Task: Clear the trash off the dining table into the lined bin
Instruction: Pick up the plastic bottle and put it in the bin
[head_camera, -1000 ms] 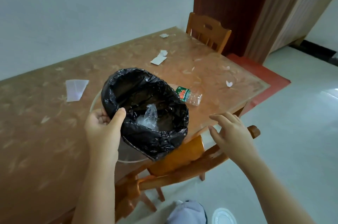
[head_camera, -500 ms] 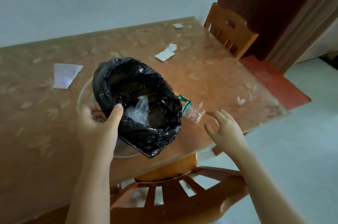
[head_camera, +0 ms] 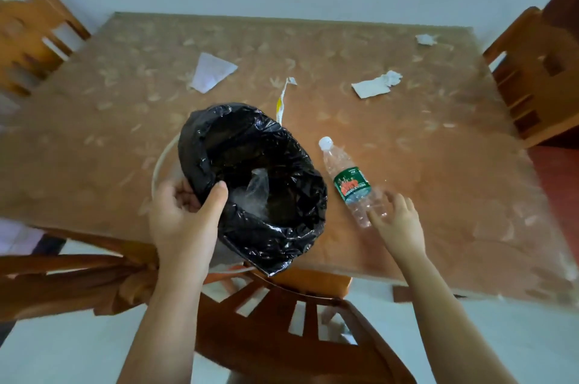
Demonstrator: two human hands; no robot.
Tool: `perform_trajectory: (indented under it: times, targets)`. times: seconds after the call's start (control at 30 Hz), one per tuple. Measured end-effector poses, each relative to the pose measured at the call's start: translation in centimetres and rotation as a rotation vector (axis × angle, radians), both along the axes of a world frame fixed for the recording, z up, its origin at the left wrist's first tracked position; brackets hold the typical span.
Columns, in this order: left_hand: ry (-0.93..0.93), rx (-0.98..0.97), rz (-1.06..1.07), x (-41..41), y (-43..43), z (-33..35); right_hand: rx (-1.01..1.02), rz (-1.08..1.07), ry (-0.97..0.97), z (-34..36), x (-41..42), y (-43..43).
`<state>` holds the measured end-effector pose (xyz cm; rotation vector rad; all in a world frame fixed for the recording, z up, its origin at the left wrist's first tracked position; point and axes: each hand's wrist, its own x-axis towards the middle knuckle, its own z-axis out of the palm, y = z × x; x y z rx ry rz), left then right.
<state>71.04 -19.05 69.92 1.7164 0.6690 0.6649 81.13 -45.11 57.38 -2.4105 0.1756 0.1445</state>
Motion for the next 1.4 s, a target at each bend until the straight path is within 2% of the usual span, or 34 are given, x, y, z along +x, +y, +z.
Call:
perform_trajectory:
  times: [0.27, 0.4, 0.63, 0.87, 1.0, 1.17, 1.4]
  targets:
    - [-0.011, -0.009, 0.169, -1.4, -3.4, -1.2, 0.040, 0.119, 0.112, -3.2, 1.8, -0.9]
    - [-0.036, 0.016, 0.176, -1.8, -4.6, -1.2, 0.158, 0.108, 0.125, -3.8, 2.6, -1.2]
    - [-0.048, 0.077, 0.224, -1.9, -6.5, -0.9, 0.286, 0.068, 0.023, -2.4, 3.6, -1.9]
    - [-0.063, 0.026, 0.264, -1.1, -7.0, -1.2, 0.512, 0.106, -0.147, 3.7, 5.9, -1.7]
    - [-0.070, -0.032, 0.282, -0.4, -7.3, -1.3, 0.608, 0.208, -0.186, 7.4, 6.7, -1.6]
    - [-0.084, -0.067, 0.315, 0.5, -7.5, -1.1, 0.728, 0.391, -0.139, 10.1, 6.6, -1.4]
    - [-0.081, -0.041, 0.337, 0.5, -8.0, -0.3, 0.653, 0.595, -0.096, 10.7, 6.5, -0.9]
